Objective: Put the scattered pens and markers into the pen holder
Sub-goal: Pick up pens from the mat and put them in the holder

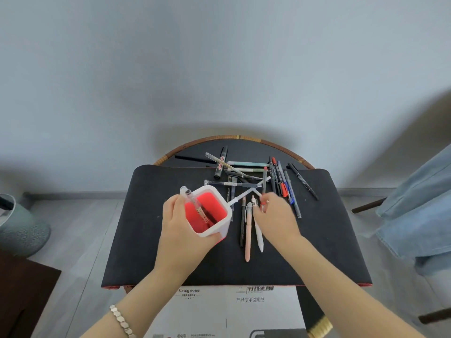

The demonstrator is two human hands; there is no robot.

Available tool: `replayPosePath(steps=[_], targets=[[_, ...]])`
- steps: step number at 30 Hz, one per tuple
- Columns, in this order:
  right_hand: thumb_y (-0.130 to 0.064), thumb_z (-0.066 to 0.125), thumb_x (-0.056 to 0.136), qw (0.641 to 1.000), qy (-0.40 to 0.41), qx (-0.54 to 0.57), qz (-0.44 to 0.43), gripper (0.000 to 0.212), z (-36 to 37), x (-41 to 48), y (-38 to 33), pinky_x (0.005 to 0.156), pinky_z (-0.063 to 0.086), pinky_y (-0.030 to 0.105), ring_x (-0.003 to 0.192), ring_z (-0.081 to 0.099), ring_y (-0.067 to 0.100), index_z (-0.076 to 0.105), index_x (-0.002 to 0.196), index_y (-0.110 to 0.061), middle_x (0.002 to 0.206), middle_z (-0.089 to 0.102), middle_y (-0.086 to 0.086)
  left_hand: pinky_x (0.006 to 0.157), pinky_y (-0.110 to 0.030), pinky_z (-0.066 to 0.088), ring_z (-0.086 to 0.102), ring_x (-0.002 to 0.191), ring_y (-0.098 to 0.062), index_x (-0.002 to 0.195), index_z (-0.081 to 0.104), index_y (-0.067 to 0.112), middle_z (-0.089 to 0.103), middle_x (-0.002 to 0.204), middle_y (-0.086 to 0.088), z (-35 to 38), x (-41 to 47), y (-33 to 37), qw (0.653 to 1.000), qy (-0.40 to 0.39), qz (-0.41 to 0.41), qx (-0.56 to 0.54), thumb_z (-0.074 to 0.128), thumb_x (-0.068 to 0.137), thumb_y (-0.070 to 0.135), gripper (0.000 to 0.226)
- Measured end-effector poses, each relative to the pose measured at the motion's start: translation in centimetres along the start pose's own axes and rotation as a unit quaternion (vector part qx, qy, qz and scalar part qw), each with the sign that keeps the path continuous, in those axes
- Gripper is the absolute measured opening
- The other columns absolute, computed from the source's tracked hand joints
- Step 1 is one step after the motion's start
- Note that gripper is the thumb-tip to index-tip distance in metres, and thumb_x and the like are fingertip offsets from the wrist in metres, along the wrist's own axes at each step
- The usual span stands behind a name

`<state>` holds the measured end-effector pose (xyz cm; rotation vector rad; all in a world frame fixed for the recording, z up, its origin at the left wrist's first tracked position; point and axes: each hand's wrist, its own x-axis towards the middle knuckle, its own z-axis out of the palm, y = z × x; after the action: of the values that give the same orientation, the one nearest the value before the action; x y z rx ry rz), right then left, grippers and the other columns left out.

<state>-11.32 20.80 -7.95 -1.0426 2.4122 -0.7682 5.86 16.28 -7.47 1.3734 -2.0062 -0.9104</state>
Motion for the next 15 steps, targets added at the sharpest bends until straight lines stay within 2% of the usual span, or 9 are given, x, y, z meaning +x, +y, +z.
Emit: replayPosePath(steps=[2,3,6,9,12,15], targets=[[-0.031,0.052,0.089,0.985,-0.097,-0.133,0.056,0.045,2.1,0.8,1.0,0.083,0.046,0.035,0.104,0.055,0.028,0.041,0.124,-0.005,0.12,0.051,0.016,0.089,-0.022,0.04,0.039,0.121,-0.014,0.136,0.027,0.022,0.029,0.137,0.004,0.0,0.0,0.0,1.0,-0.004,0.002,0.005,0.084,0.059,0.029,0.095],[-0.033,0.053,0.089,0.977,-0.117,-0.163,0.074,0.05,3.2,1.0,1.2,0.084,0.047,0.036,0.109,0.054,0.03,0.037,0.127,-0.004,0.123,0.048,0.016,0.089,-0.021,0.039,0.039,0.121,-0.014,0.135,0.028,0.021,0.03,0.137,0.003,0.0,-0.1,0.0,1.0,-0.006,0.003,0.007,0.084,0.059,0.03,0.094],[-0.024,0.056,0.087,0.975,-0.088,-0.172,0.11,0.051,5.3,1.8,1.4,0.083,0.05,0.035,0.106,0.058,0.03,0.035,0.128,-0.002,0.124,0.047,0.017,0.089,-0.02,0.038,0.038,0.12,-0.012,0.134,0.029,0.021,0.03,0.138,0.003,-0.2,-0.3,-0.2,1.0,-0.005,0.007,0.014,0.084,0.059,0.031,0.093],[-0.016,0.059,0.082,0.975,-0.09,-0.147,0.137,0.05,5.4,2.1,1.9,0.073,0.049,0.033,0.097,0.06,0.029,0.036,0.125,-0.003,0.115,0.052,0.015,0.089,-0.019,0.037,0.035,0.113,-0.006,0.134,0.03,0.021,0.031,0.138,0.003,-0.3,-0.4,-0.3,1.0,-0.013,0.011,0.017,0.084,0.059,0.031,0.093],[-0.017,0.057,0.082,0.978,-0.12,-0.129,0.113,0.038,4.1,1.3,2.6,0.06,0.045,0.029,0.077,0.055,0.024,0.042,0.115,-0.005,0.092,0.052,0.009,0.09,-0.019,0.037,0.031,0.111,-0.003,0.134,0.03,0.021,0.031,0.137,0.004,-0.2,-0.7,-0.3,0.999,-0.024,0.015,0.014,0.084,0.06,0.029,0.092],[-0.022,0.055,0.087,0.994,-0.073,0.06,0.048,0.022,1.0,0.3,1.9,0.053,0.042,0.021,0.066,0.056,0.017,0.048,0.102,-0.008,0.086,0.058,0.007,0.087,-0.016,0.037,0.032,0.109,-0.002,0.134,0.029,0.022,0.029,0.127,0.012,0.0,-0.9,-0.2,0.999,-0.03,0.019,0.006,0.084,0.059,0.03,0.093]])
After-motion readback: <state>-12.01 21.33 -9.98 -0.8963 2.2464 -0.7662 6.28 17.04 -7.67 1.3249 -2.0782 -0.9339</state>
